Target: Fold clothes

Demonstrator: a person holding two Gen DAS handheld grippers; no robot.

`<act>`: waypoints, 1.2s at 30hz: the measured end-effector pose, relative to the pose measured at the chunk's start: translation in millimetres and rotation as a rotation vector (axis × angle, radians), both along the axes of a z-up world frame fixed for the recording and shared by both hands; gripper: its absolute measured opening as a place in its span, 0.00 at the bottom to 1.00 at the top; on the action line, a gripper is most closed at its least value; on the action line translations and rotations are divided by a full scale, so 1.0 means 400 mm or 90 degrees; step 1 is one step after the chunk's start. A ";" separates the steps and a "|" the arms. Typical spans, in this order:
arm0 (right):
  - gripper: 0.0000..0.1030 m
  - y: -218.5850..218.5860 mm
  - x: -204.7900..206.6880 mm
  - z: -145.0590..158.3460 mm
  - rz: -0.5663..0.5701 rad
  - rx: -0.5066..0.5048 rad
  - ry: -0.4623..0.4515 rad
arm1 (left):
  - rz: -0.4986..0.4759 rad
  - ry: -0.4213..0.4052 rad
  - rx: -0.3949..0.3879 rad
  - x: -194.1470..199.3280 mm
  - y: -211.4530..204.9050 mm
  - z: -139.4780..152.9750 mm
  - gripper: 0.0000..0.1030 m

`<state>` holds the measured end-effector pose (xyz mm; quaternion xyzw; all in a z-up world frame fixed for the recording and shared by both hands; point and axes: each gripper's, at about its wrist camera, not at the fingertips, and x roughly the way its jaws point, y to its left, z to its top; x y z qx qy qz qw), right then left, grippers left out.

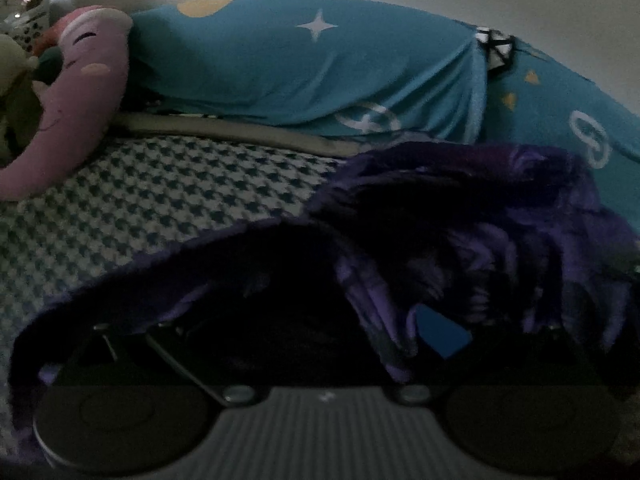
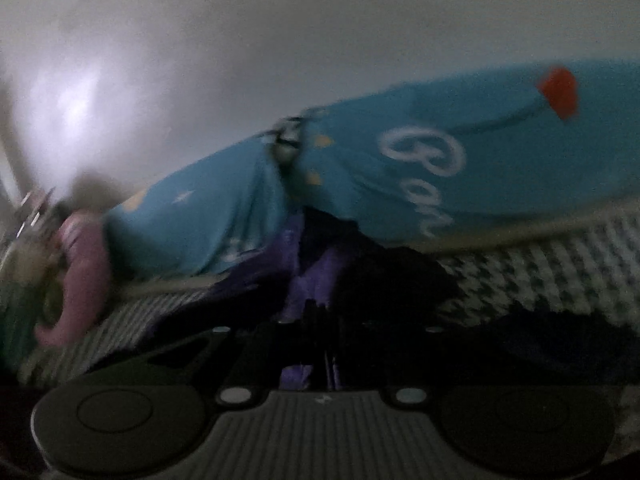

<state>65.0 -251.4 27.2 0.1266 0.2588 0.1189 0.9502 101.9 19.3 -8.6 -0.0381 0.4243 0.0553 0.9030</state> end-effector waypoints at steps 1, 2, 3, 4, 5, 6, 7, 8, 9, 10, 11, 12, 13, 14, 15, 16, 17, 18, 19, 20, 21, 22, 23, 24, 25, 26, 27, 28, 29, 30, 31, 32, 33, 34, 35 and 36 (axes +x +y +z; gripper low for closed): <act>0.11 0.011 -0.016 0.004 0.029 -0.015 -0.003 | 0.013 0.001 0.008 0.002 0.008 0.000 1.00; 0.11 0.023 -0.032 0.005 0.059 -0.026 -0.004 | 0.032 0.001 0.016 0.003 0.019 -0.001 1.00; 0.11 0.037 -0.047 0.002 0.087 -0.038 -0.001 | 0.051 -0.002 0.017 0.005 0.033 0.001 1.00; 0.11 0.052 -0.062 -0.004 0.113 -0.050 0.004 | 0.069 -0.006 0.013 0.005 0.049 0.005 0.99; 0.11 0.067 -0.077 -0.010 0.140 -0.062 0.008 | 0.077 -0.016 -0.002 0.003 0.064 0.013 0.99; 0.11 0.082 -0.090 -0.021 0.163 -0.073 0.016 | 0.079 -0.030 -0.023 0.000 0.078 0.023 1.00; 0.11 0.097 -0.102 -0.034 0.183 -0.084 0.025 | 0.076 -0.044 -0.041 -0.004 0.087 0.035 1.00; 0.11 0.110 -0.111 -0.048 0.196 -0.093 0.034 | 0.072 -0.058 -0.056 -0.010 0.092 0.047 1.00; 0.11 0.123 -0.119 -0.063 0.206 -0.102 0.044 | 0.063 -0.075 -0.070 -0.016 0.092 0.058 1.00; 0.11 0.134 -0.126 -0.078 0.213 -0.111 0.051 | 0.049 -0.092 -0.084 -0.024 0.086 0.069 1.00; 0.12 0.143 -0.133 -0.089 0.216 -0.120 0.055 | 0.032 -0.106 -0.095 -0.030 0.075 0.076 1.00; 0.12 0.148 -0.139 -0.095 0.217 -0.125 0.054 | 0.014 -0.115 -0.102 -0.036 0.062 0.079 1.00; 0.14 0.148 -0.142 -0.097 0.214 -0.124 0.053 | -0.007 -0.119 -0.109 -0.040 0.047 0.080 1.00; 0.16 0.146 -0.145 -0.096 0.211 -0.117 0.053 | -0.027 -0.118 -0.116 -0.042 0.031 0.077 1.00; 0.16 0.143 -0.148 -0.095 0.210 -0.110 0.054 | -0.047 -0.115 -0.122 -0.042 0.014 0.073 1.00; 0.16 0.141 -0.147 -0.094 0.209 -0.106 0.056 | -0.067 -0.112 -0.128 -0.043 -0.003 0.068 1.00; 0.16 0.139 -0.145 -0.094 0.207 -0.102 0.057 | -0.085 -0.104 -0.131 -0.043 -0.019 0.059 1.00; 0.17 0.137 -0.143 -0.095 0.208 -0.102 0.059 | -0.101 -0.094 -0.132 -0.042 -0.035 0.049 1.00; 0.18 0.137 -0.142 -0.095 0.212 -0.104 0.059 | -0.117 -0.084 -0.133 -0.042 -0.051 0.038 1.00; 0.21 0.134 -0.146 -0.093 0.219 -0.108 0.060 | -0.133 -0.073 -0.134 -0.041 -0.066 0.027 1.00; 0.23 0.129 -0.150 -0.089 0.226 -0.112 0.061 | -0.149 -0.063 -0.135 -0.041 -0.082 0.016 1.00; 0.27 0.123 -0.154 -0.085 0.234 -0.117 0.062 | -0.158 -0.050 -0.130 -0.039 -0.095 0.003 1.00; 0.30 0.118 -0.157 -0.081 0.242 -0.122 0.062 | -0.160 -0.042 -0.120 -0.039 -0.106 -0.009 1.00; 0.30 0.109 -0.161 -0.075 0.249 -0.125 0.062 | -0.158 -0.036 -0.111 -0.041 -0.116 -0.019 1.00; 0.31 0.101 -0.167 -0.069 0.254 -0.126 0.061 | -0.158 -0.033 -0.103 -0.042 -0.121 -0.027 1.00; 0.31 0.090 -0.171 -0.064 0.252 -0.128 0.057 | -0.157 -0.031 -0.098 -0.041 -0.123 -0.033 1.00; 0.31 0.076 -0.175 -0.059 0.243 -0.134 0.051 | -0.155 -0.029 -0.094 -0.041 -0.124 -0.038 1.00; 0.31 0.060 -0.177 -0.054 0.224 -0.137 0.043 | -0.153 -0.026 -0.094 -0.040 -0.123 -0.041 1.00; 0.33 0.041 -0.179 -0.049 0.202 -0.139 0.035 | -0.150 -0.023 -0.097 -0.039 -0.120 -0.042 1.00; 0.35 0.021 -0.179 -0.048 0.176 -0.140 0.031 | -0.147 -0.021 -0.100 -0.038 -0.118 -0.043 1.00; 0.38 0.002 -0.176 -0.049 0.146 -0.141 0.028 | -0.144 -0.018 -0.103 -0.037 -0.115 -0.044 1.00; 0.42 -0.017 -0.171 -0.050 0.114 -0.142 0.025 | -0.142 -0.017 -0.103 -0.036 -0.113 -0.044 1.00; 0.43 -0.034 -0.168 -0.055 0.086 -0.144 0.024 | -0.140 -0.016 -0.102 -0.036 -0.112 -0.045 1.00; 0.45 -0.045 -0.164 -0.060 0.067 -0.144 0.026 | -0.140 -0.016 -0.100 -0.037 -0.111 -0.046 1.00; 0.48 -0.053 -0.159 -0.065 0.052 -0.143 0.029 | -0.139 -0.017 -0.098 -0.036 -0.111 -0.046 1.00; 0.48 -0.061 -0.153 -0.069 0.037 -0.143 0.032 | -0.139 -0.017 -0.097 -0.036 -0.112 -0.046 1.00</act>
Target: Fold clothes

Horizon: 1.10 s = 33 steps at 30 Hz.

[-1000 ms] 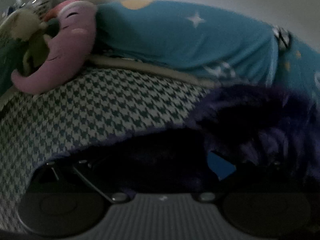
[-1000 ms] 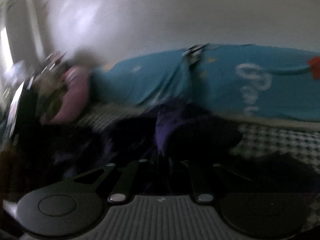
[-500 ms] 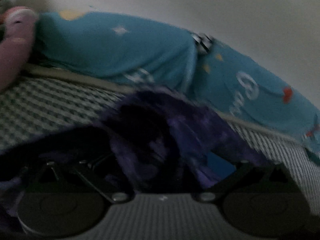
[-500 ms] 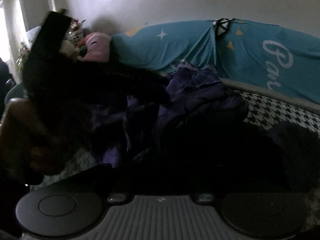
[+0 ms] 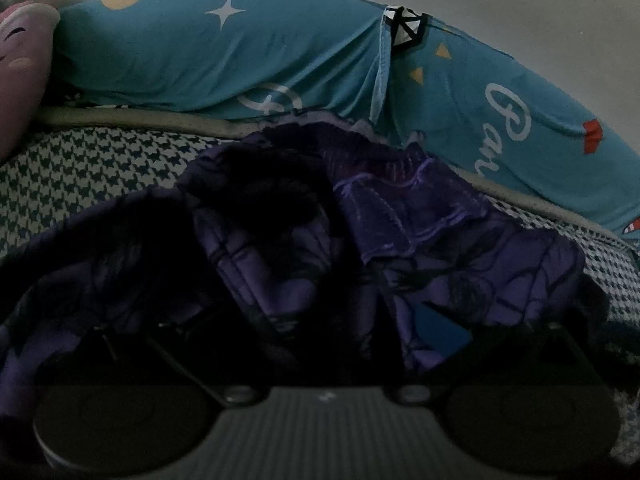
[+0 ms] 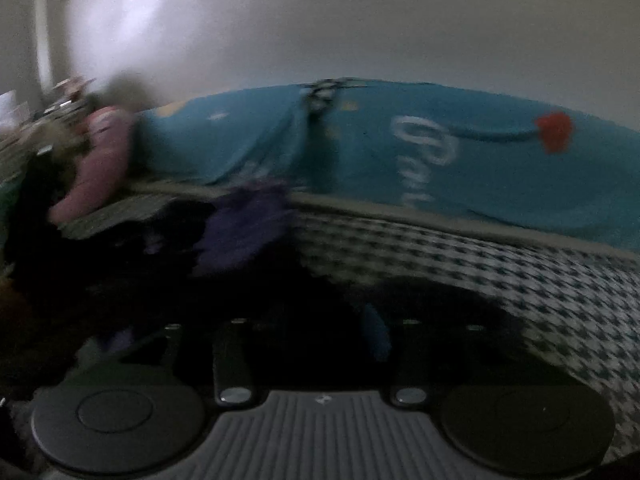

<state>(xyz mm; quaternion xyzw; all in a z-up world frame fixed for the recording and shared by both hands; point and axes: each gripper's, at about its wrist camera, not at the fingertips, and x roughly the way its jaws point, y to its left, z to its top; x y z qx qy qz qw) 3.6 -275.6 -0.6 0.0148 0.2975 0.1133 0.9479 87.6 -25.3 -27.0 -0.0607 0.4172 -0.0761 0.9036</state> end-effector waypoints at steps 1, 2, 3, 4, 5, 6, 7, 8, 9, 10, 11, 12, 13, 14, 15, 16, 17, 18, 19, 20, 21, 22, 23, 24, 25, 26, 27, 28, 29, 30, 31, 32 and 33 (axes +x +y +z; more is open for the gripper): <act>0.49 -0.008 0.005 -0.005 -0.015 0.000 0.001 | 0.000 -0.001 0.001 0.000 -0.001 0.000 1.00; 0.49 -0.010 0.008 -0.009 -0.019 -0.001 0.003 | 0.000 -0.001 0.003 -0.001 -0.001 0.000 1.00; 0.49 -0.010 0.010 -0.012 -0.017 -0.003 0.005 | -0.001 -0.001 0.005 -0.001 -0.002 0.001 1.00; 0.51 -0.010 0.012 -0.015 -0.016 -0.005 0.006 | -0.001 -0.001 0.006 -0.001 -0.002 0.001 1.00; 0.54 -0.010 0.014 -0.019 -0.014 -0.007 0.008 | -0.001 0.000 0.006 0.000 -0.002 0.000 1.00; 0.54 -0.006 0.015 -0.023 -0.013 -0.014 0.009 | -0.001 0.001 0.006 0.001 -0.001 0.000 1.00; 0.55 -0.001 0.019 -0.029 -0.016 -0.025 0.007 | -0.001 0.002 0.005 0.001 -0.001 0.000 1.00; 0.55 0.003 0.024 -0.034 -0.021 -0.036 0.005 | -0.001 0.002 0.005 0.001 -0.001 0.000 1.00; 0.55 0.007 0.029 -0.040 -0.026 -0.046 0.003 | -0.002 0.003 0.005 0.002 -0.001 -0.001 1.00; 0.55 0.011 0.033 -0.046 -0.031 -0.057 0.000 | -0.002 0.004 0.005 0.002 -0.001 -0.001 1.00; 0.55 0.013 0.038 -0.051 -0.039 -0.067 -0.001 | -0.002 0.004 0.006 0.001 -0.001 -0.002 1.00; 0.54 0.014 0.043 -0.056 -0.048 -0.075 -0.003 | -0.002 0.005 0.007 0.001 -0.001 -0.003 1.00; 0.54 0.014 0.047 -0.061 -0.057 -0.083 -0.004 | -0.002 0.005 0.007 0.000 -0.002 -0.004 1.00; 0.54 0.015 0.052 -0.066 -0.066 -0.092 -0.005 | -0.003 0.005 0.008 0.000 -0.001 -0.004 1.00; 0.54 0.015 0.056 -0.070 -0.075 -0.103 -0.005 | -0.004 0.005 0.008 -0.001 -0.001 -0.005 1.00; 0.51 0.013 0.061 -0.074 -0.085 -0.112 -0.004 | -0.004 0.006 0.008 -0.001 0.000 -0.005 1.00; 0.43 0.009 0.066 -0.077 -0.094 -0.115 -0.002 | -0.005 0.007 0.007 -0.001 0.001 -0.005 1.00; 0.37 0.003 0.070 -0.080 -0.103 -0.116 0.002 | -0.005 0.007 0.006 -0.001 0.002 -0.005 1.00; 0.23 -0.003 0.074 -0.081 -0.112 -0.115 0.005 | -0.005 0.008 0.006 -0.001 0.003 -0.006 1.00; 0.12 -0.011 0.078 -0.081 -0.123 -0.113 0.009 | -0.005 0.009 0.006 -0.001 0.003 -0.006 1.00; 0.08 -0.018 0.083 -0.082 -0.133 -0.111 0.012 | -0.005 0.009 0.005 -0.001 0.003 -0.006 1.00; 0.06 -0.029 0.084 -0.079 -0.146 -0.104 0.011 | -0.005 0.009 0.005 -0.001 0.003 -0.006 1.00; 0.05 -0.042 0.083 -0.073 -0.159 -0.094 0.006 | -0.004 0.009 0.005 0.000 0.002 -0.005 1.00; 0.05 -0.054 0.080 -0.065 -0.173 -0.083 0.000 | -0.003 0.009 0.005 0.000 0.001 -0.005 1.00; 0.05 -0.066 0.077 -0.056 -0.188 -0.077 -0.008 | -0.003 0.008 0.003 -0.001 0.001 -0.003 1.00; 0.05 -0.078 0.072 -0.045 -0.205 -0.074 -0.021 | -0.003 0.006 0.002 -0.003 0.002 0.000 1.00; 0.05 -0.090 0.065 -0.034 -0.222 -0.073 -0.033 | -0.003 0.004 0.000 -0.005 0.003 0.003 1.00; 0.05 -0.102 0.058 -0.023 -0.240 -0.073 -0.045 | -0.003 0.002 -0.002 -0.007 0.004 0.006 1.00; 0.05 -0.115 0.049 -0.013 -0.260 -0.073 -0.055 | -0.005 -0.001 -0.004 -0.010 0.006 0.010 1.00; 0.05 -0.129 0.041 -0.004 -0.281 -0.073 -0.062 | -0.007 -0.004 -0.006 -0.014 0.008 0.015 1.00; 0.05 -0.143 0.032 0.004 -0.302 -0.072 -0.068 | -0.010 -0.007 -0.008 -0.018 0.010 0.020 1.00; 0.05 -0.161 0.023 0.011 -0.323 -0.069 -0.074 | -0.011 -0.009 -0.009 -0.021 0.012 0.023 1.00; 0.05 -0.178 0.014 0.016 -0.342 -0.068 -0.079 | -0.013 -0.011 -0.009 -0.024 0.012 0.027 1.00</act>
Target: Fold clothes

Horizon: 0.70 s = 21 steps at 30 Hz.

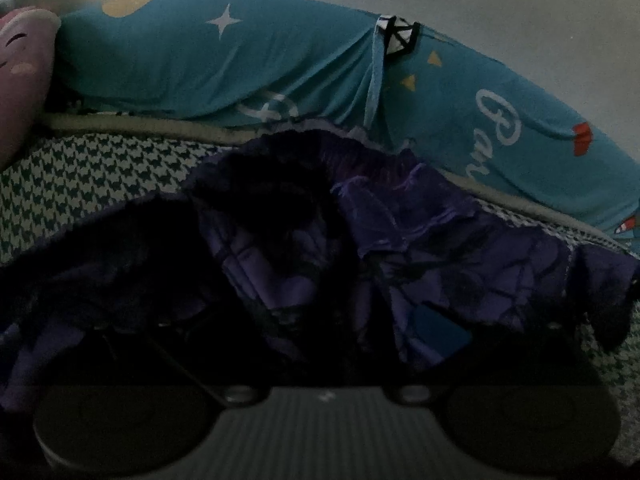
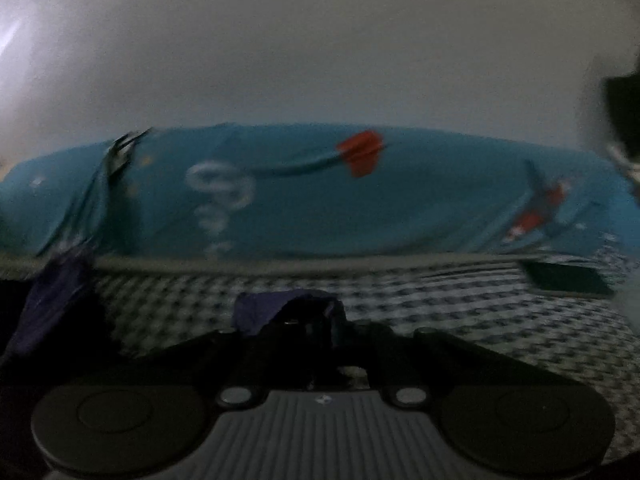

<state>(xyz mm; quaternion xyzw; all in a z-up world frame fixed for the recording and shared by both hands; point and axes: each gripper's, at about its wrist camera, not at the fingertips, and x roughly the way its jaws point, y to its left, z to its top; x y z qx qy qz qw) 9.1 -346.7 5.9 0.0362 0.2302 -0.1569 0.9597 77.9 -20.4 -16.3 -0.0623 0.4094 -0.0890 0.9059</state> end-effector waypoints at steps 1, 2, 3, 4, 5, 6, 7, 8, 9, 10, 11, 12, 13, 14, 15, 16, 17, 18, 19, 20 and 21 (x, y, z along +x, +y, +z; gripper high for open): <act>0.05 -0.015 -0.008 0.005 -0.016 -0.002 -0.004 | -0.002 -0.002 0.000 -0.003 0.000 0.003 1.00; 0.05 -0.030 -0.015 0.009 -0.030 -0.004 -0.008 | -0.004 -0.003 0.001 -0.006 0.000 0.006 1.00; 0.05 -0.044 -0.023 0.013 -0.044 -0.006 -0.010 | -0.007 -0.004 0.002 -0.008 0.000 0.009 1.00; 0.05 -0.058 -0.031 0.014 -0.058 -0.006 -0.012 | -0.009 -0.006 0.005 -0.010 -0.002 0.012 1.00; 0.05 -0.075 -0.041 0.016 -0.073 -0.002 -0.014 | -0.011 -0.008 0.008 -0.012 -0.003 0.014 1.00; 0.05 -0.092 -0.050 0.017 -0.087 0.002 -0.016 | -0.013 -0.010 0.011 -0.015 -0.005 0.017 1.00; 0.05 -0.109 -0.058 0.019 -0.101 0.003 -0.018 | -0.015 -0.011 0.013 -0.017 -0.007 0.019 1.00; 0.05 -0.126 -0.067 0.021 -0.116 0.003 -0.020 | -0.017 -0.011 0.014 -0.018 -0.009 0.021 1.00; 0.05 -0.141 -0.075 0.022 -0.130 0.004 -0.022 | -0.018 -0.011 0.016 -0.019 -0.012 0.023 1.00; 0.05 -0.157 -0.085 0.024 -0.144 0.008 -0.024 | -0.019 -0.010 0.017 -0.019 -0.014 0.025 1.00; 0.05 -0.175 -0.096 0.027 -0.161 0.011 -0.027 | -0.020 -0.009 0.019 -0.020 -0.016 0.026 1.00; 0.05 -0.192 -0.108 0.030 -0.177 0.013 -0.030 | -0.021 -0.008 0.022 -0.021 -0.020 0.027 1.00; 0.05 -0.211 -0.119 0.033 -0.194 0.014 -0.033 | -0.022 -0.007 0.023 -0.022 -0.023 0.028 1.00; 0.05 -0.234 -0.131 0.036 -0.215 0.017 -0.038 | -0.023 -0.008 0.022 -0.024 -0.027 0.028 1.00; 0.05 -0.257 -0.145 0.039 -0.238 0.022 -0.044 | -0.024 -0.008 0.022 -0.025 -0.031 0.028 1.00; 0.05 -0.282 -0.159 0.042 -0.265 0.028 -0.049 | -0.026 -0.007 0.022 -0.026 -0.035 0.028 1.00; 0.05 -0.308 -0.174 0.044 -0.296 0.031 -0.054 | -0.029 -0.007 0.023 -0.028 -0.039 0.027 1.00; 0.05 -0.332 -0.188 0.046 -0.328 0.031 -0.058 | -0.032 -0.007 0.026 -0.030 -0.045 0.025 1.00; 0.05 -0.355 -0.202 0.046 -0.363 0.031 -0.061 | -0.036 -0.007 0.030 -0.033 -0.052 0.024 1.00; 0.05 -0.377 -0.217 0.045 -0.398 0.032 -0.063 | -0.040 -0.007 0.033 -0.035 -0.058 0.023 1.00; 0.05 -0.396 -0.227 0.044 -0.427 0.038 -0.063 | -0.045 -0.007 0.035 -0.038 -0.065 0.021 1.00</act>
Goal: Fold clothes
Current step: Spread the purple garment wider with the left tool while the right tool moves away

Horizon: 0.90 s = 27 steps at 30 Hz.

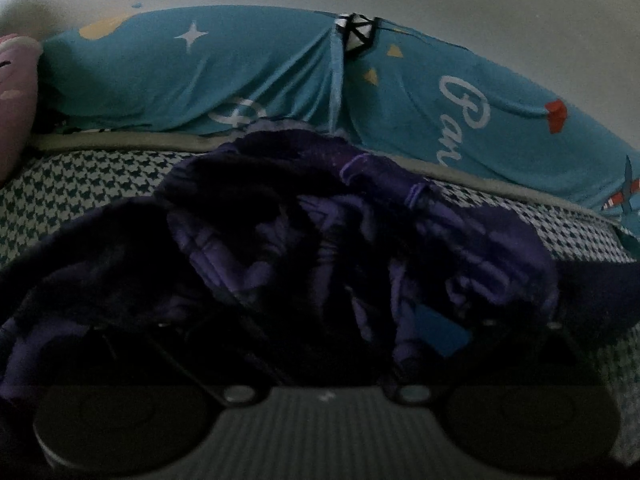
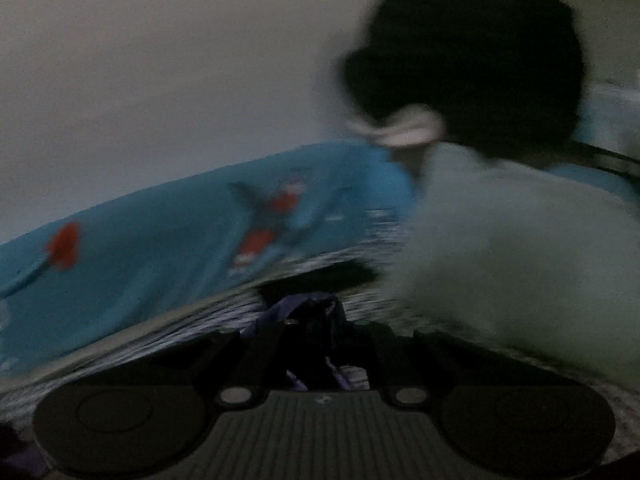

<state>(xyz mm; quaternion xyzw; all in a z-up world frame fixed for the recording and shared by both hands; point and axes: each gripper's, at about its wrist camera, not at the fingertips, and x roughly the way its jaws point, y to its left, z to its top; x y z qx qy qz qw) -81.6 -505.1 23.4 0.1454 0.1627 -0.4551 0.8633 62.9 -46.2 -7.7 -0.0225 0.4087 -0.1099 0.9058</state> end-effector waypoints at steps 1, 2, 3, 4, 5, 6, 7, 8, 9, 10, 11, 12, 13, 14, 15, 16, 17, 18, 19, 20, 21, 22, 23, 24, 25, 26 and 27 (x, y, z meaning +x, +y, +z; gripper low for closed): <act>0.06 -0.014 -0.007 -0.003 -0.019 0.010 -0.001 | -0.004 0.001 0.002 -0.002 -0.005 -0.001 1.00; 0.10 -0.023 -0.009 -0.006 -0.018 0.022 0.001 | -0.007 0.002 0.004 -0.004 -0.008 -0.002 1.00; 0.10 -0.026 -0.009 -0.008 -0.007 0.030 0.007 | -0.011 0.003 0.005 -0.006 -0.012 -0.004 1.00; 0.16 -0.024 -0.005 -0.009 0.004 0.032 0.015 | -0.014 0.004 0.007 -0.008 -0.015 -0.005 1.00; 0.23 -0.014 0.002 -0.008 0.016 0.028 0.025 | -0.016 0.005 0.008 -0.009 -0.016 -0.006 1.00; 0.25 -0.001 0.009 -0.005 0.025 0.020 0.033 | -0.018 0.005 0.010 -0.010 -0.019 -0.007 1.00; 0.26 0.013 0.015 0.000 0.034 0.011 0.038 | -0.019 0.006 0.011 -0.011 -0.021 -0.008 1.00; 0.26 0.024 0.021 0.005 0.044 0.004 0.039 | -0.019 0.006 0.013 -0.012 -0.023 -0.008 1.00; 0.26 0.035 0.027 0.010 0.055 -0.001 0.037 | -0.020 0.007 0.014 -0.012 -0.025 -0.008 1.00; 0.27 0.044 0.034 0.014 0.068 -0.001 0.034 | -0.020 0.008 0.015 -0.012 -0.026 -0.008 1.00; 0.27 0.053 0.040 0.017 0.082 0.001 0.030 | -0.021 0.009 0.016 -0.013 -0.026 -0.009 1.00; 0.27 0.062 0.046 0.021 0.096 0.003 0.026 | -0.022 0.009 0.017 -0.014 -0.027 -0.009 1.00; 0.28 0.073 0.055 0.022 0.107 -0.003 0.028 | -0.023 0.011 0.019 -0.014 -0.027 -0.010 1.00; 0.31 0.085 0.066 0.021 0.116 -0.012 0.033 | -0.024 0.013 0.019 -0.015 -0.026 -0.011 1.00; 0.34 0.096 0.073 0.021 0.118 -0.023 0.040 | -0.024 0.016 0.018 -0.015 -0.026 -0.011 1.00; 0.39 0.104 0.079 0.022 0.112 -0.034 0.047 | -0.025 0.018 0.017 -0.014 -0.025 -0.011 1.00; 0.43 0.106 0.084 0.021 0.099 -0.035 0.056 | -0.025 0.020 0.016 -0.014 -0.024 -0.011 1.00; 0.44 0.104 0.089 0.018 0.085 -0.031 0.065 | -0.025 0.021 0.015 -0.014 -0.024 -0.011 1.00; 0.46 0.103 0.094 0.016 0.071 -0.028 0.074 | -0.025 0.023 0.013 -0.013 -0.023 -0.010 1.00; 0.46 0.101 0.099 0.014 0.057 -0.024 0.084 | -0.025 0.024 0.012 -0.013 -0.022 -0.008 1.00; 0.46 0.101 0.101 0.013 0.054 -0.021 0.087 | -0.025 0.024 0.011 -0.014 -0.020 -0.007 1.00; 0.46 0.102 0.101 0.012 0.056 -0.017 0.088 | -0.025 0.024 0.010 -0.014 -0.019 -0.006 1.00; 0.47 0.105 0.102 0.014 0.058 -0.021 0.091 | -0.025 0.024 0.010 -0.013 -0.018 -0.005 1.00; 0.49 0.113 0.103 0.017 0.057 -0.035 0.099 | -0.024 0.025 0.010 -0.013 -0.016 -0.004 1.00; 0.56 0.121 0.104 0.019 0.056 -0.049 0.108 | -0.022 0.026 0.010 -0.012 -0.014 -0.002 1.00; 0.64 0.128 0.107 0.018 0.058 -0.060 0.120 | -0.019 0.029 0.008 -0.010 -0.011 -0.001 1.00; 0.67 0.131 0.112 0.015 0.063 -0.062 0.136 | -0.016 0.031 0.004 -0.009 -0.007 0.001 1.00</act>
